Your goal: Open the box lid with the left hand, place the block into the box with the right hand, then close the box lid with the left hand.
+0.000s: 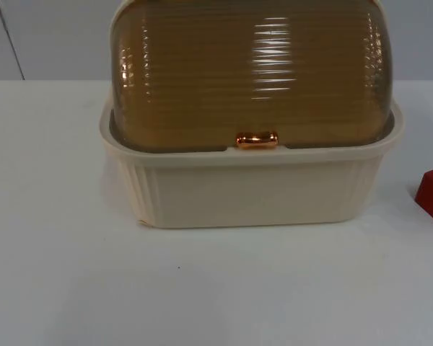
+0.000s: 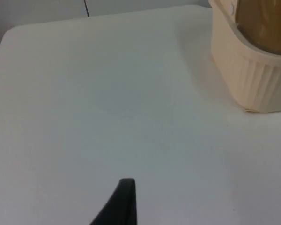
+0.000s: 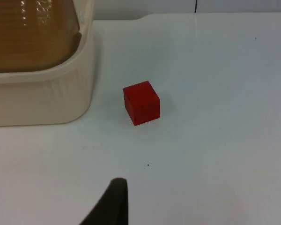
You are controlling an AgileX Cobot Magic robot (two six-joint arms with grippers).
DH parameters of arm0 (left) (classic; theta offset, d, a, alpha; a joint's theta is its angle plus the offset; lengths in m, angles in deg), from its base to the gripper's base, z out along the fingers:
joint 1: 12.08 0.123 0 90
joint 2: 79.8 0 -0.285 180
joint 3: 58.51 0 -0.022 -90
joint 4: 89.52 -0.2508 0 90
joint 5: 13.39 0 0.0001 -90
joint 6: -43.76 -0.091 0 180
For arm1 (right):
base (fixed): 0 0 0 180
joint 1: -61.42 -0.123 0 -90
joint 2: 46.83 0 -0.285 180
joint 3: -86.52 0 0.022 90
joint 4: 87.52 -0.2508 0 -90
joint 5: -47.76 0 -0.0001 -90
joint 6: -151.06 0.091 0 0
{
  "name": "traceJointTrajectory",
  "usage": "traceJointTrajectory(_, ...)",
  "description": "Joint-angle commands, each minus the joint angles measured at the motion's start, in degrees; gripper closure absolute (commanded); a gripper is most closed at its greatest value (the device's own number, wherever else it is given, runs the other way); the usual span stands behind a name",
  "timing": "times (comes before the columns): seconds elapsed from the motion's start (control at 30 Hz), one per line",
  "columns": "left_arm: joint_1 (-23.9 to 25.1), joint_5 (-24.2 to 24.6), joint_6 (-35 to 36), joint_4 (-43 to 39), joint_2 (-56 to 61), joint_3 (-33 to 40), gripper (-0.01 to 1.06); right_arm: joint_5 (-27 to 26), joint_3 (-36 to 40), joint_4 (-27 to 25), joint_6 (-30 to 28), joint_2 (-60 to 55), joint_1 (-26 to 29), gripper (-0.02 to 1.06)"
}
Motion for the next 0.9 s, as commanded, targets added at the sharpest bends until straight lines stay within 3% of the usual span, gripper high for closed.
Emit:
traceJointTrajectory(0.0,-0.34,-0.55,1.27,-0.46,0.23,0.25,0.01,-0.49,0.39,-0.36,0.81,0.22,0.17,0.0)
traceJointTrajectory(0.4,-0.34,-0.52,3.35,-1.27,0.23,-0.43,0.01,-0.58,0.04,0.0,0.93,0.22,0.17,0.0)
traceJointTrajectory(0.57,-0.34,1.23,3.76,-1.58,-2.05,-4.55,0.01,0.34,-4.64,0.0,2.22,0.22,0.17,0.0)
traceJointTrajectory(0.7,-0.34,-2.65,4.3,-1.58,-7.97,-9.69,0.01,2.68,-11.61,0.0,2.22,-3.25,0.17,0.0)
traceJointTrajectory(0.87,-0.34,-6.54,5.02,-1.47,-14.8,-14.4,0.01,1.1,-18.18,1.48,2.22,-11.16,0.17,0.0)
